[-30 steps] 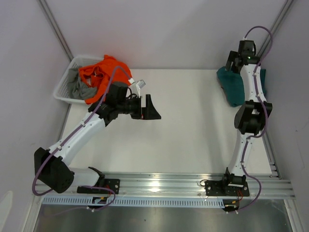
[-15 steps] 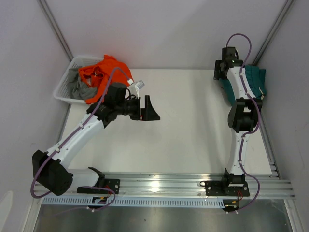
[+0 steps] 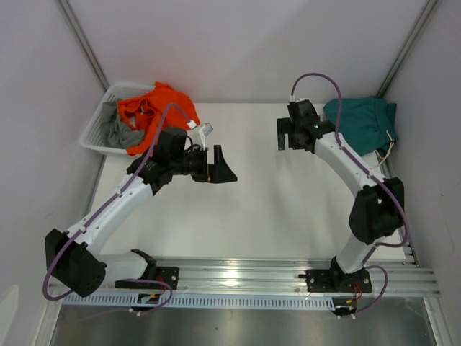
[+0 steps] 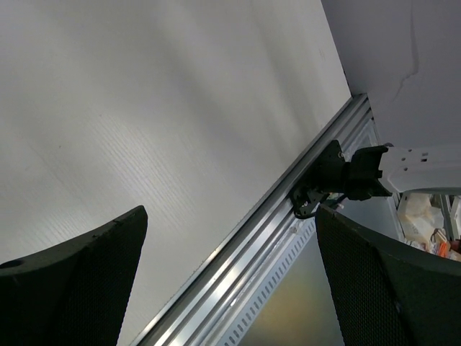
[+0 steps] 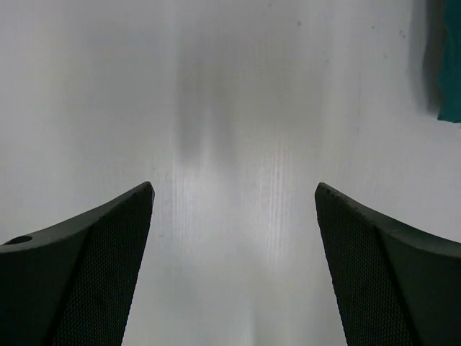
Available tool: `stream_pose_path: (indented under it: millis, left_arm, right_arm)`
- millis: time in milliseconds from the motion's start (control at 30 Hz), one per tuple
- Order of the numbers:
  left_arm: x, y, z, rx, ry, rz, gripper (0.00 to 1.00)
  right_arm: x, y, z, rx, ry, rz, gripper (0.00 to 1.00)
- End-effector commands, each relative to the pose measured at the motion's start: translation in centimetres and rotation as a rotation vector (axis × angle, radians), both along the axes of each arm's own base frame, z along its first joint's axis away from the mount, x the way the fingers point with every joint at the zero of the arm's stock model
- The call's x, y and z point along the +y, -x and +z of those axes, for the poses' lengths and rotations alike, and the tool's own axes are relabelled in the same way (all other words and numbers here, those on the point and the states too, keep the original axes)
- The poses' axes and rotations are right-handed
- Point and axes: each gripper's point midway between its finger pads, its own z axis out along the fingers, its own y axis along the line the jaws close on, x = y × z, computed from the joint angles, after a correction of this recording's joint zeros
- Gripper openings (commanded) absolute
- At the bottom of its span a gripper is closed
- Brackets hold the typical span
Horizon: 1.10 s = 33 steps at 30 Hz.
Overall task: Fold and stack the shorts
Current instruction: Neatly place the folded shorts to the corner
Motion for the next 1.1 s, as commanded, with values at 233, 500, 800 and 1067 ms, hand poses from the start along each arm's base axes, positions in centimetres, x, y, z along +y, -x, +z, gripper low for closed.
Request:
stream_pose_path:
  millis: [233,500,800,1067]
  left_arm:
    - [2.9,1.4,0.1,-0.07,-0.043,0.108,0.99]
    - [4.4,4.2,-0.5,-0.09,0.018,0.152,0.99]
    - [6.3,5.7,-2.6,-0.107,-0.001,0.207,0.99]
    - [6.5,5.8,-2.3,-0.118,0.0,0.215,0.99]
  right_arm:
    - [3.1,10.1,3.3,-0.176,-0.273,0.067,0.94]
    - [2.7,16.2,2.1,-0.186,-0.317,0.109,0.96]
    - [2.5,18.2,0.6,-0.163,-0.343,0.143,0.96]
    - [3.0,18.2,0.5,-0.163,-0.371,0.152,0.95]
